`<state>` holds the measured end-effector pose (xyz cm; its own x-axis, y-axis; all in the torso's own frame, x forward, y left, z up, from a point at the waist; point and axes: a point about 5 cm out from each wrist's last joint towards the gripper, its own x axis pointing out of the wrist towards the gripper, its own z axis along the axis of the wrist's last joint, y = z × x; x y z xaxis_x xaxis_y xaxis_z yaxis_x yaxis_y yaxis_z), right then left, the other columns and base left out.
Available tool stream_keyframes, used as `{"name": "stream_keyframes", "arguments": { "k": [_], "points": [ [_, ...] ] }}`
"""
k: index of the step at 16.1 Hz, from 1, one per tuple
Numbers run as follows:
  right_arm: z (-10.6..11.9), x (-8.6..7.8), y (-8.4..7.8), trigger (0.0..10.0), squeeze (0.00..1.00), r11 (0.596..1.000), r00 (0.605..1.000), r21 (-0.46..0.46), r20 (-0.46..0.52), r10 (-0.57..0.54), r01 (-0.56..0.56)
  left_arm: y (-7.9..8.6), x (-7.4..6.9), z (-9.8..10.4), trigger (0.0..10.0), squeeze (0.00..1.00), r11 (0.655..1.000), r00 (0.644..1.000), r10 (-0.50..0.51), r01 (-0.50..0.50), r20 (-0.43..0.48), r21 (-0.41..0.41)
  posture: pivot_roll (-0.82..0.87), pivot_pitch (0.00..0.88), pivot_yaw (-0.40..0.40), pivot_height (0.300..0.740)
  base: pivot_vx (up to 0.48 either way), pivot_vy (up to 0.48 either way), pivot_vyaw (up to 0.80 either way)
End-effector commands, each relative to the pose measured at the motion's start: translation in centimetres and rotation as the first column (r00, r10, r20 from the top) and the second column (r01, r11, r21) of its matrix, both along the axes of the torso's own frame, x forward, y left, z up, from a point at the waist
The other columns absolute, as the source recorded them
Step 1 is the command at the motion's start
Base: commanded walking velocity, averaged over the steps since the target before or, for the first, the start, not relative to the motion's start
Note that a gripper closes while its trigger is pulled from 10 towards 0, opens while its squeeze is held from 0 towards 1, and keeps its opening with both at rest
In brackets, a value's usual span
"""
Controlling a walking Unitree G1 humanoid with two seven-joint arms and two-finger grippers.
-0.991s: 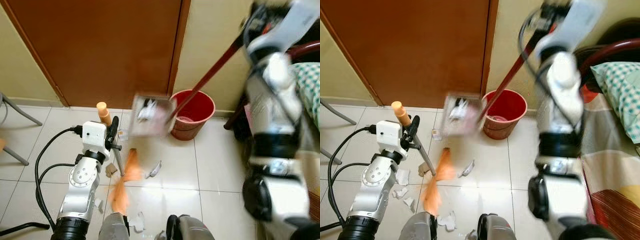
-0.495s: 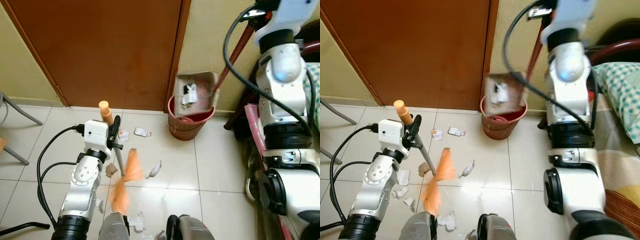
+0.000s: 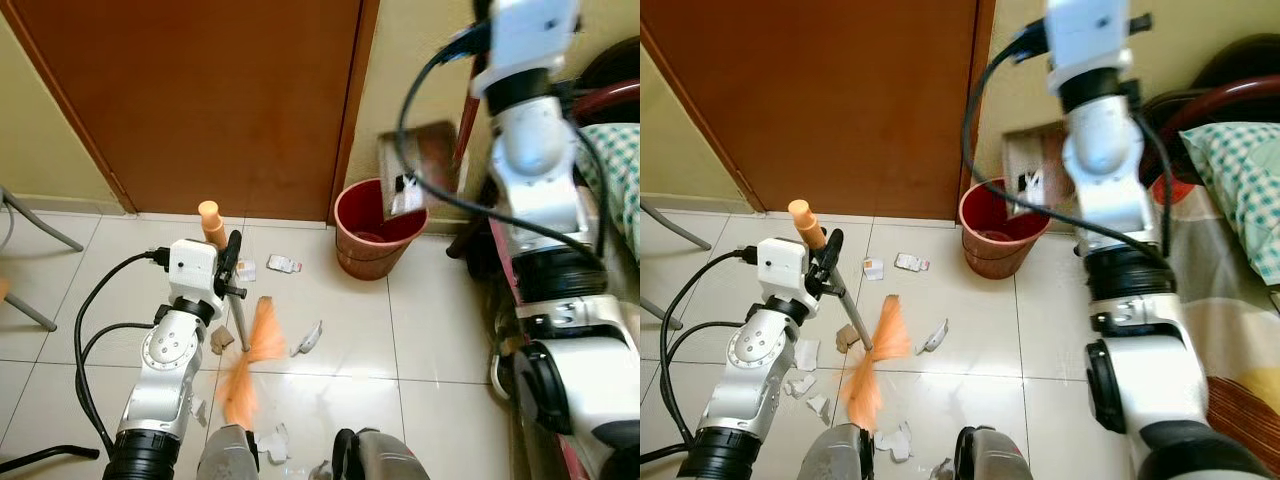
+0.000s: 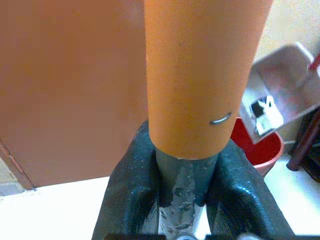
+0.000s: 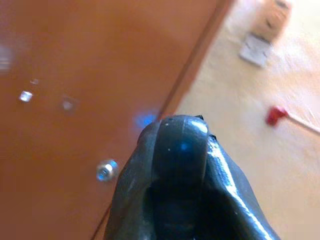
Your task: Sweep floor
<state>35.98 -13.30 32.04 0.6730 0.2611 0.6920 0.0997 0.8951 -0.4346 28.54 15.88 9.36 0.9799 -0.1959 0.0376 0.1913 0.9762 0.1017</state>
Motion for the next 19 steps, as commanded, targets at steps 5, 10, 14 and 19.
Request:
{"name": "stream_keyframes", "arguments": {
  "k": [5,10,14,19],
  "points": [
    [-1.8,-0.6,2.6,10.0,0.0,0.991,0.996,-0.122,0.058,0.065,-0.057,-0.1,-0.4,-1.2,10.0,0.0,1.0,0.998,0.008,-0.008,-0.061,0.002,0.03,0.096,-0.048,0.74,0.0,0.0,0.0],
    [-4.4,-0.8,3.9,10.0,0.0,0.976,0.994,-0.192,0.012,0.108,-0.104,-0.2,-0.4,-1.1,10.0,0.0,1.0,0.998,0.009,-0.009,-0.059,-0.001,0.03,0.097,-0.056,0.74,0.0,0.0,0.0],
    [-5.3,-1.2,4.4,10.0,0.0,0.966,0.992,-0.227,0.01,0.128,-0.122,-0.2,-0.3,-1.1,10.0,0.0,1.0,0.998,0.011,-0.012,-0.057,-0.003,0.02,0.096,-0.058,0.74,0.0,0.0,0.0],
    [-5.4,-1.5,4.7,10.0,0.0,0.959,0.989,-0.249,0.035,0.146,-0.133,-0.3,-0.2,-1.1,10.0,0.0,1.0,0.998,0.01,-0.01,-0.054,-0.001,0.02,0.093,-0.059,0.74,0.0,0.0,0.0]
  ]
}}
